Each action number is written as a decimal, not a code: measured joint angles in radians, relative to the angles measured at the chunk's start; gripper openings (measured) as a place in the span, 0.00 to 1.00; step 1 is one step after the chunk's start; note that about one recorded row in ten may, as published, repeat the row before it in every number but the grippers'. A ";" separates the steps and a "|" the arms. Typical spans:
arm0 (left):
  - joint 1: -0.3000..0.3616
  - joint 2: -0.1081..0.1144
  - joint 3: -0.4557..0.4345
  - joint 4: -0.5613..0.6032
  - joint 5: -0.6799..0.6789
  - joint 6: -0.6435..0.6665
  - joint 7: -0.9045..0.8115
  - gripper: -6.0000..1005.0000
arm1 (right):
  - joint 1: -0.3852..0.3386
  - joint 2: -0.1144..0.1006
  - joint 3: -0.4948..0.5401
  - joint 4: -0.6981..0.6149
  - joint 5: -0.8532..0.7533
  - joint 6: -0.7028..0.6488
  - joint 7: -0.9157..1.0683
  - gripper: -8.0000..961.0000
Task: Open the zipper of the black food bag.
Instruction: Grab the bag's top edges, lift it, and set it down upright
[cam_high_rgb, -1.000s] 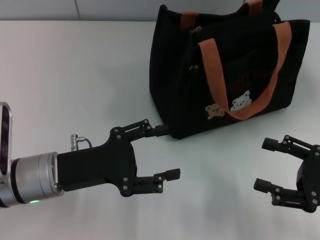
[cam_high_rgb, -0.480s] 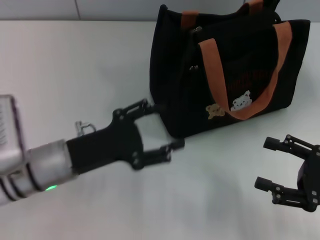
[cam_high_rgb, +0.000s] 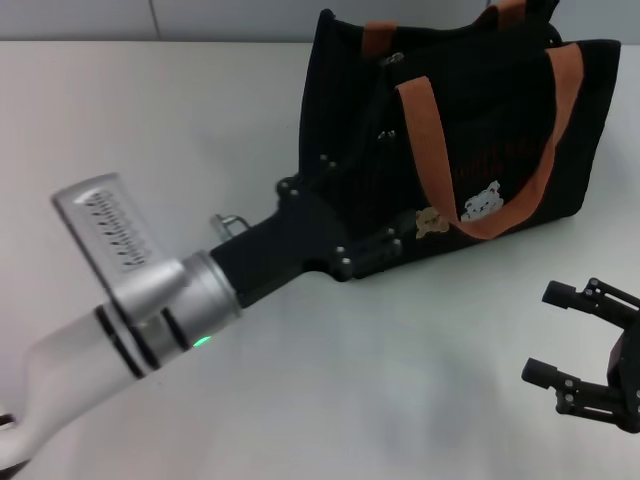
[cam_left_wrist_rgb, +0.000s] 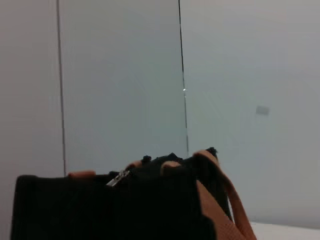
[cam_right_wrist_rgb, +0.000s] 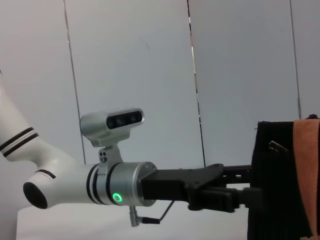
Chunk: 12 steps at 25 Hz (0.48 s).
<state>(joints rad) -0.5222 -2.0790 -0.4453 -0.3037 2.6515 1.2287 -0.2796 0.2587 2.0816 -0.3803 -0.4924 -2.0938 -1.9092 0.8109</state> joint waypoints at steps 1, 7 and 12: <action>0.000 0.000 -0.006 -0.016 -0.001 -0.017 0.011 0.82 | 0.000 0.000 0.000 0.000 0.000 0.001 0.000 0.87; 0.012 -0.001 -0.086 -0.121 0.004 -0.182 0.060 0.80 | -0.001 0.000 0.002 0.000 0.000 0.013 -0.002 0.87; 0.034 -0.001 -0.104 -0.134 -0.002 -0.185 0.078 0.72 | -0.003 0.000 0.003 0.000 0.000 0.015 -0.002 0.87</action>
<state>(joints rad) -0.4887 -2.0801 -0.5495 -0.4374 2.6498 1.0433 -0.2018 0.2558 2.0816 -0.3770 -0.4923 -2.0937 -1.8946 0.8086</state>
